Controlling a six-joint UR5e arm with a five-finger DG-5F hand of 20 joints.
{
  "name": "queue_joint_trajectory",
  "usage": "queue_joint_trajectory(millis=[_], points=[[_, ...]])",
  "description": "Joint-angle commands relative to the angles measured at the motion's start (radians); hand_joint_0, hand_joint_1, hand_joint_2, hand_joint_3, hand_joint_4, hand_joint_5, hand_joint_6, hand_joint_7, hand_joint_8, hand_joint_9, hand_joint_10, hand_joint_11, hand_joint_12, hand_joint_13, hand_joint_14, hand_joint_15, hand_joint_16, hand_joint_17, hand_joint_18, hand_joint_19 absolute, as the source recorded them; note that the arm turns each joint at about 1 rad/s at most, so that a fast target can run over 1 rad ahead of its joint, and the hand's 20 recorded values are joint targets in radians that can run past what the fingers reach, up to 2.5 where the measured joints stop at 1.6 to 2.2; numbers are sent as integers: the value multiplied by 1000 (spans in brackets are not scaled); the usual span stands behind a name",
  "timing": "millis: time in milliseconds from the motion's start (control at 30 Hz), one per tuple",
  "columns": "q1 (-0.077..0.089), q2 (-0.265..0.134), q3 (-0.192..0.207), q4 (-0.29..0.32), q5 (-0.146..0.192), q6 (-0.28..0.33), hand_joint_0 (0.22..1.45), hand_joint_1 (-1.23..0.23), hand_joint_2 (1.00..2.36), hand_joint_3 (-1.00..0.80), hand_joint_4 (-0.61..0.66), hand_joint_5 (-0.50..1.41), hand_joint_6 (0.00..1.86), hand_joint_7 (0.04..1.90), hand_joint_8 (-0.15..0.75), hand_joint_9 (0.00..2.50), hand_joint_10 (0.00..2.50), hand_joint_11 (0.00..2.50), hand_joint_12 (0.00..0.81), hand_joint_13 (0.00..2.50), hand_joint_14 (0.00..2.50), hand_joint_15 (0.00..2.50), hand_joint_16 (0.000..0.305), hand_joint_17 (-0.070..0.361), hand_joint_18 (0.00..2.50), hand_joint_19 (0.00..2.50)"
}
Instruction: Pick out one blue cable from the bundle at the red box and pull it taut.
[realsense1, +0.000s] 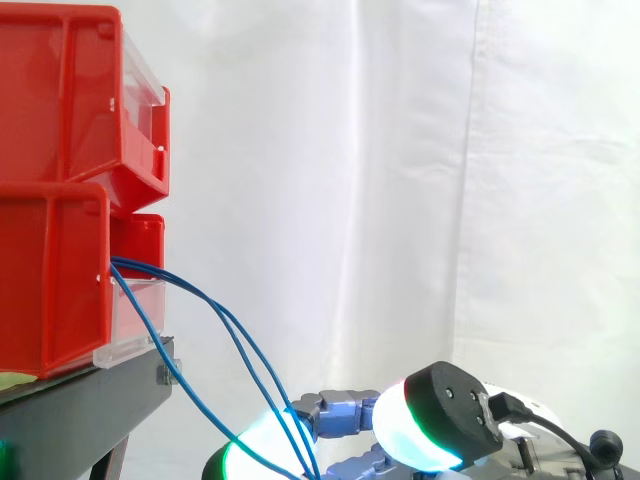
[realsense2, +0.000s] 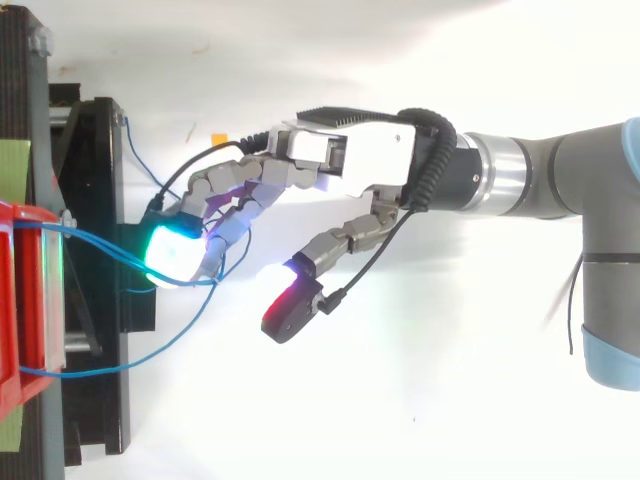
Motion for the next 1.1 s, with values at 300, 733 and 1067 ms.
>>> queue_joint_trajectory(millis=[300,733,1067], points=[[1,0,1,-1,2,15,639,-594,1010,-376,246,-90,503,1164,294,982,19,479,410,619,11,255,55,124,541,554],[-1,0,-1,-3,2,35,633,-614,1017,-250,200,-102,625,1163,306,1056,24,598,418,700,12,297,56,125,605,572],[-4,0,-1,-20,0,66,613,-537,1007,-11,250,-131,857,882,387,1168,21,640,484,831,13,319,70,158,771,527]])
